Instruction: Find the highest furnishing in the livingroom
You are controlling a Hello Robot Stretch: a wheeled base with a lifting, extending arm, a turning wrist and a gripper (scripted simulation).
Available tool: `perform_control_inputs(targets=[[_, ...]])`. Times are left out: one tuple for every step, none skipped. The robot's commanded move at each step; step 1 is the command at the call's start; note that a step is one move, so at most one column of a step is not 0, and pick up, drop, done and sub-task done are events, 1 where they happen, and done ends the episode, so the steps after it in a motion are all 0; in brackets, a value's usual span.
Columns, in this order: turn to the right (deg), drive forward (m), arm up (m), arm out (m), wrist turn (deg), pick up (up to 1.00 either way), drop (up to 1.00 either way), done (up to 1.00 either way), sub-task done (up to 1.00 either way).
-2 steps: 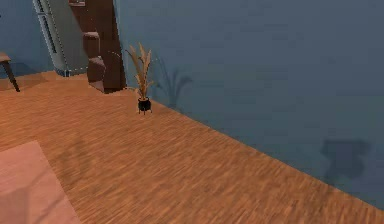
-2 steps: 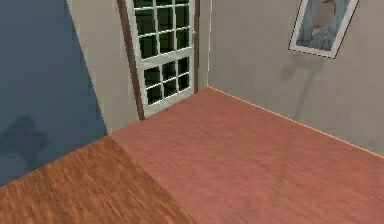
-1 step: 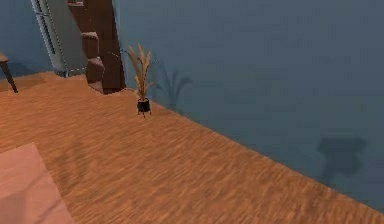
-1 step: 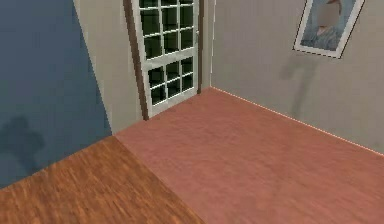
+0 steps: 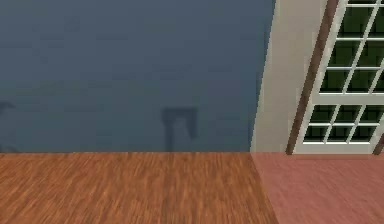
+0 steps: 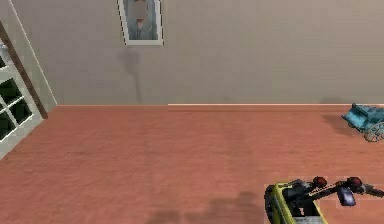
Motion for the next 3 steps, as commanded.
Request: perform_control_inputs(targets=[[27.0, 0.00, 0.00, 0.00, 0.0, 0.00, 0.00, 0.00, 0.00], [0.0, 0.15, 0.00, 0.00, 0.0, 0.00, 0.00, 0.00, 0.00], [45.0, 0.00, 0.00, 0.00, 0.0, 0.00, 0.00, 0.00, 0.00]])
